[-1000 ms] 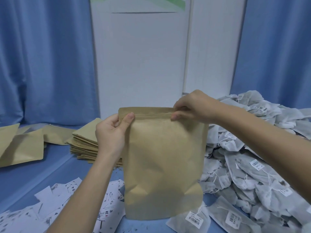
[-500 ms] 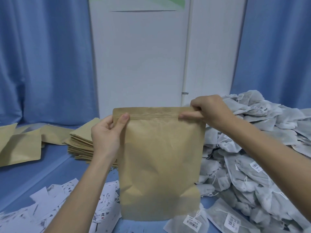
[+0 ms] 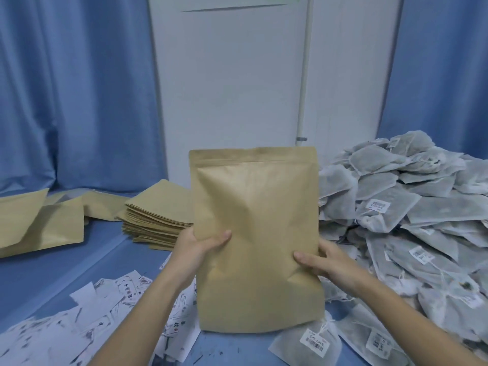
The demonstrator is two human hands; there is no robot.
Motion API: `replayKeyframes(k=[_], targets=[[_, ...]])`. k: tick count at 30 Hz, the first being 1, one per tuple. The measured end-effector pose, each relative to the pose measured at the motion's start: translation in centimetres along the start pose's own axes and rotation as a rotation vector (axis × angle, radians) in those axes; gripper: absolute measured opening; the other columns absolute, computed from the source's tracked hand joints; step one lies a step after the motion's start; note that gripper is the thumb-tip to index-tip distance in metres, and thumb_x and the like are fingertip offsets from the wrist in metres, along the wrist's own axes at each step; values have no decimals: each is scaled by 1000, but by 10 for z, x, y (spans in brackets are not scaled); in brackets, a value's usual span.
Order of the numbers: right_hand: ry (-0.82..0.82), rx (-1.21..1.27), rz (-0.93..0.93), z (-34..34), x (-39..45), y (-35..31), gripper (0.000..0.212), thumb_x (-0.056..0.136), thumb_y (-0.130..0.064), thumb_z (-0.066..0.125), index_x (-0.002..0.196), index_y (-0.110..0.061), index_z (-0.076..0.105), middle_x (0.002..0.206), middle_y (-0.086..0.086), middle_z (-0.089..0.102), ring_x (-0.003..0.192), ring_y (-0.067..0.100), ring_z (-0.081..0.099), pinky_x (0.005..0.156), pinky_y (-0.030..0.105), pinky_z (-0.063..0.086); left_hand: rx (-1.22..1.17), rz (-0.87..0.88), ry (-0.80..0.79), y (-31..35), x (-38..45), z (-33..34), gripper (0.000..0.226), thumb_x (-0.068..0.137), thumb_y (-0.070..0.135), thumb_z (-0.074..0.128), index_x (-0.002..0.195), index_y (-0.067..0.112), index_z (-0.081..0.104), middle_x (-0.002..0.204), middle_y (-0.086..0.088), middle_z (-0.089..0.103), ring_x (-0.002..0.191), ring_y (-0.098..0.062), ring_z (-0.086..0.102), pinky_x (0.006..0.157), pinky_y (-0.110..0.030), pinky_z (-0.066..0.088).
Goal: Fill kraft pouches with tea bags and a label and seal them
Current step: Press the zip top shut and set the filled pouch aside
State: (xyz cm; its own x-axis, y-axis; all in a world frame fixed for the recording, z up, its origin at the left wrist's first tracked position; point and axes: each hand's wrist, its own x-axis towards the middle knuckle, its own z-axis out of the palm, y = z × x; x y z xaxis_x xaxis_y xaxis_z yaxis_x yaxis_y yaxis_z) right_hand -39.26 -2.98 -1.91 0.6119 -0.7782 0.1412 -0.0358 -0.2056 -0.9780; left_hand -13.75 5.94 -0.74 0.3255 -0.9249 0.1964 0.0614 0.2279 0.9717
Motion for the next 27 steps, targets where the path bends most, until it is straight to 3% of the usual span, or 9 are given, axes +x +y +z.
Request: replayKeyframes(k=[7,9,12,15,17,20,22,24,27], targets=[[98,511,-42,26,17,-13,43,79,-22,63,120,-9,57,114,12,67,99,25,67,73,32,57,-416,-187,-270,39,6,-28,43,86,43,58,109,10,72,108,-10,70,97,-25,68,77,-31,56],[86,672,-1,46,20,-15,44,77,-20,64,119,-6,59,109,14,68,89,24,70,67,31,57,-584,-143,-219,35,-3,-43,47,85,48,52,97,9,76,96,-7,73,90,-22,70,72,-30,56],[52,759,48,95,50,-24,47,76,-17,65,120,-3,59,110,15,68,87,24,70,65,31,56,-843,-13,10,16,-16,-67,38,85,41,50,81,17,79,89,-3,74,79,-22,72,63,-33,57],[60,732,104,183,123,-67,38,90,-15,56,125,-2,54,114,14,64,85,24,65,65,33,57,-952,-6,119,10,-13,-90,48,94,46,39,106,13,72,112,-10,69,103,-30,66,82,-41,54],[-7,606,127,254,176,-106,39,98,-29,45,123,0,49,116,18,60,87,30,64,68,38,56,-982,-48,190,17,-6,-103,55,96,50,38,124,7,58,120,-19,63,113,-36,58,93,-47,45],[-151,215,217,336,220,-124,59,95,-55,26,129,-10,41,118,16,55,104,34,57,91,46,47,-957,-14,314,31,9,-131,44,99,48,33,101,12,58,88,-5,67,92,-22,60,95,-39,42],[-188,77,253,362,235,-113,59,93,-56,28,126,-10,44,105,12,56,100,31,58,93,42,46,-963,-20,372,35,19,-152,36,100,44,34,99,14,55,92,0,55,94,-18,51,107,-32,29],[-175,34,225,364,242,-92,45,92,-52,33,113,-17,51,101,9,61,97,29,61,88,38,48,-888,-77,410,33,27,-165,33,100,39,36,116,14,50,102,-7,48,97,-22,48,97,-31,36],[-120,-152,69,343,255,-64,27,94,-37,36,91,-17,54,95,8,60,86,23,58,82,32,43,-704,-161,434,21,41,-167,26,100,31,42,95,6,50,91,-12,53,83,-29,57,80,-41,49]])
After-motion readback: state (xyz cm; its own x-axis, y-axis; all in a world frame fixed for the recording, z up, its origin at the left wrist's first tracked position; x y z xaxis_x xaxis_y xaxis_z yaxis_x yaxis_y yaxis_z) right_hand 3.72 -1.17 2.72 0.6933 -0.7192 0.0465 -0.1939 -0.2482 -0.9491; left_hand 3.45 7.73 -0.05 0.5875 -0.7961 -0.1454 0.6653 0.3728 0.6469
